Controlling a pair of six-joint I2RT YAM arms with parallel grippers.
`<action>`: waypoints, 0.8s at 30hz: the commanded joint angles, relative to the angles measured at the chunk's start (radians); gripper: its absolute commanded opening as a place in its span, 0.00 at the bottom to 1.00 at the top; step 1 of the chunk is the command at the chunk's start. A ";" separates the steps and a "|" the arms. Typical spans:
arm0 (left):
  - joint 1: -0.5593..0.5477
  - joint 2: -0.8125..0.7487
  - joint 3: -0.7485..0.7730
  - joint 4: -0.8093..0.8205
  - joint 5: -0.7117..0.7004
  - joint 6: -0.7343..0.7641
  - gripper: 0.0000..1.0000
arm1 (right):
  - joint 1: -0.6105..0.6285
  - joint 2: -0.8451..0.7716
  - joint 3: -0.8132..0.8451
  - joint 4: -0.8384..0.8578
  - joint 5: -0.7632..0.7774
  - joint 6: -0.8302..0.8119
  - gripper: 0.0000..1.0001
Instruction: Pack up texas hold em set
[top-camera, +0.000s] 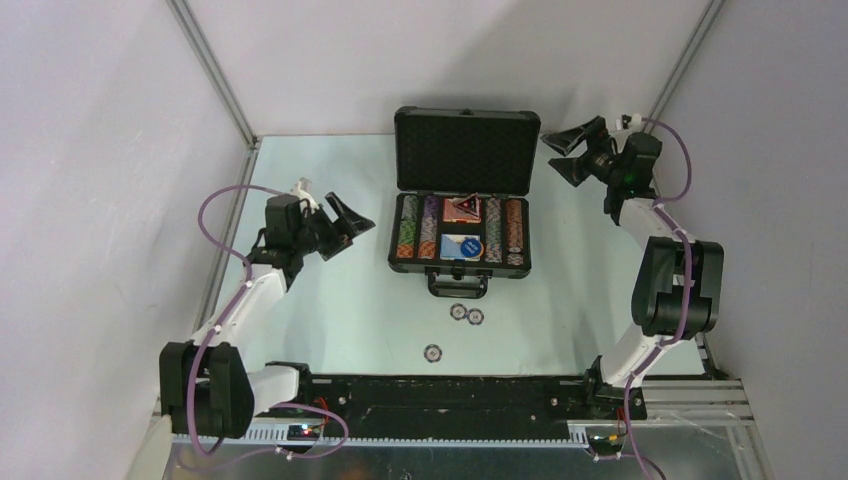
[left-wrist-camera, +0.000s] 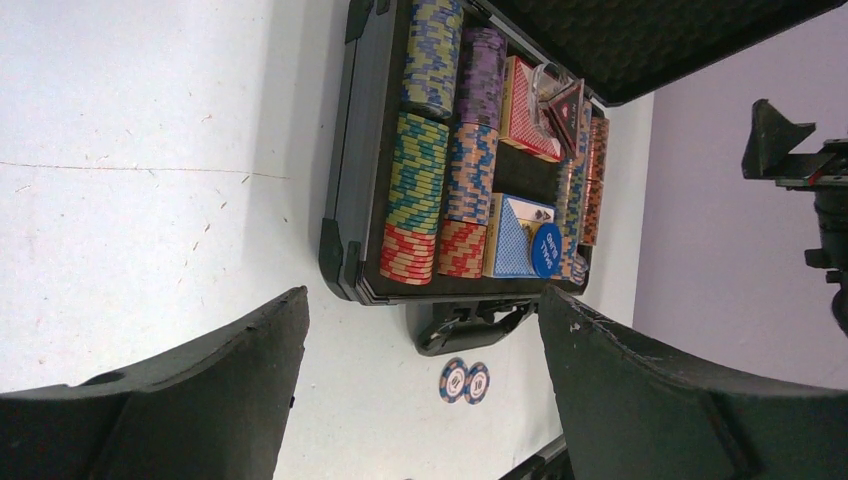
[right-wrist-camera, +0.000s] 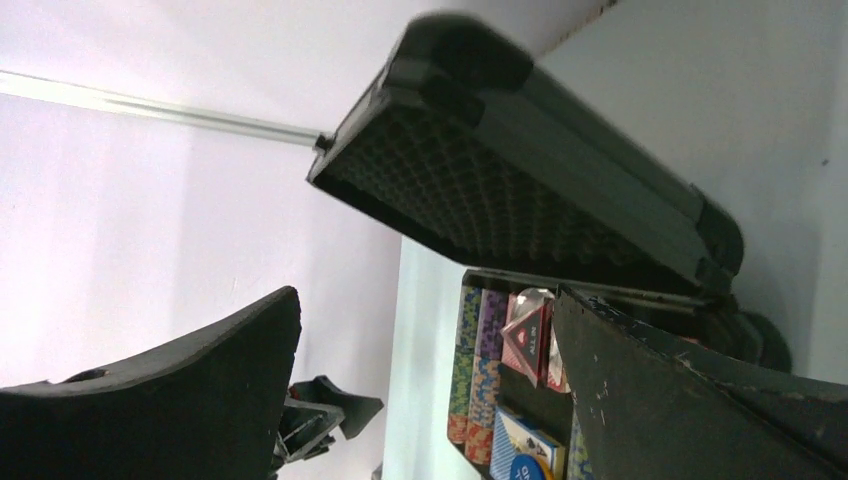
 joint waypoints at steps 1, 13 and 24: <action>-0.002 -0.035 0.047 -0.010 0.024 0.043 0.89 | -0.031 -0.025 0.057 0.092 -0.019 -0.030 0.99; -0.003 -0.160 0.054 -0.120 -0.015 0.126 0.90 | -0.059 -0.261 -0.130 -0.108 0.107 -0.185 0.99; -0.002 -0.342 0.075 -0.314 -0.193 0.307 0.90 | -0.005 -0.858 -0.640 -0.187 0.765 -0.694 0.99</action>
